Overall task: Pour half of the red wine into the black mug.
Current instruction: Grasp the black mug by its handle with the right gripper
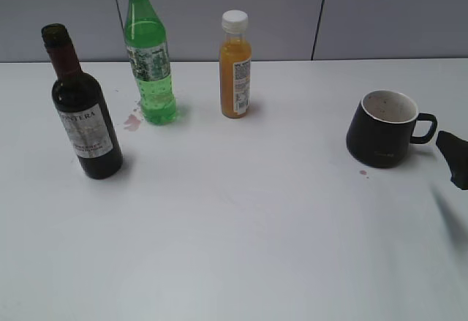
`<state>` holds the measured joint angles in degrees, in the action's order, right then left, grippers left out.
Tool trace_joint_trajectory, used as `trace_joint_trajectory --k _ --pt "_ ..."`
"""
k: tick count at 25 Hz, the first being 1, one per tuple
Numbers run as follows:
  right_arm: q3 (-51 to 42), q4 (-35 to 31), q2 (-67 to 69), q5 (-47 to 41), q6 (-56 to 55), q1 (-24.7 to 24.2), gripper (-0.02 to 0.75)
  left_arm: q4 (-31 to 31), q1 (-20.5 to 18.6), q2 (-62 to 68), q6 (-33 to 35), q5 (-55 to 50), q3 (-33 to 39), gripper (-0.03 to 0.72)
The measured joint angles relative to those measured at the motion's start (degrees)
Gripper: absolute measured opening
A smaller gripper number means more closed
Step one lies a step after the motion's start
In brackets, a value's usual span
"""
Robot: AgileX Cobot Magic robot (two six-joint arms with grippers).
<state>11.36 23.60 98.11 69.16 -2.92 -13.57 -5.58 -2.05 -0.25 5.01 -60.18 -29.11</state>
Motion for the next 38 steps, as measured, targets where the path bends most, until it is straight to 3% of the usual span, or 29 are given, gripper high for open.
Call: trace_joint_trajectory --k 11,38 --pt "7.2 0.1 10.3 0.1 -0.2 -0.1 0.651 0.0 0.0 0.0 0.0 0.0 0.0 0.517" --pt "16.4 -1.0 20.7 0.3 -0.3 -0.2 0.647 0.0 0.0 0.0 0.0 0.0 0.0 0.517"
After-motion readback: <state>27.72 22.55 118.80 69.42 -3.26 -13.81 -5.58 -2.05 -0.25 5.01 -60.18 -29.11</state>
